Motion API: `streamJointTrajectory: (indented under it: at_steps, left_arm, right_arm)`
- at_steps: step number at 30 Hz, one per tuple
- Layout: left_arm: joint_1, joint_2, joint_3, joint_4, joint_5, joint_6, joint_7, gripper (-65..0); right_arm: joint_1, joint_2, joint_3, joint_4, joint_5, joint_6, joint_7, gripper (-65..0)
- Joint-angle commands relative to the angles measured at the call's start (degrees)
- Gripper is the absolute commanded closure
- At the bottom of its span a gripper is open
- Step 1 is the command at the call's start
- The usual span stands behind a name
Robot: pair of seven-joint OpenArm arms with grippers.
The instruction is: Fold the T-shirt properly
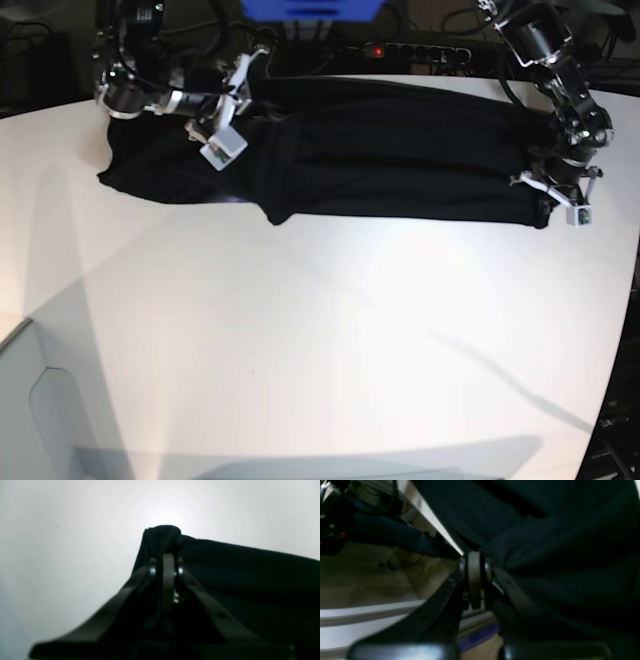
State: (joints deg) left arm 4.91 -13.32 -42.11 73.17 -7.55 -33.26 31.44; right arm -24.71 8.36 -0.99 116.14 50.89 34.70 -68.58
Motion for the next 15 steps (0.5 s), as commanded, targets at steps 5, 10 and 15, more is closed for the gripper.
streamJointTrajectory:
  at_steps: [5,10,15]
  left_arm:
    - [-0.12,-0.44,0.04,-0.07,1.35,-0.11,2.45,-0.4]
    - [-0.12,-0.44,0.04,-0.07,1.18,-0.11,2.45,-0.4]
    - [-0.12,-0.26,0.04,-0.07,1.09,-0.11,2.45,-0.4]
  right_arm:
    - [-1.62,0.91,-1.25,0.83,1.37,-0.63,0.84,0.0]
    - [-2.15,1.27,-1.51,0.57,1.37,-0.63,0.58,0.0]
    - [-2.15,1.88,-1.86,-0.84,1.28,-0.63,0.58,0.0]
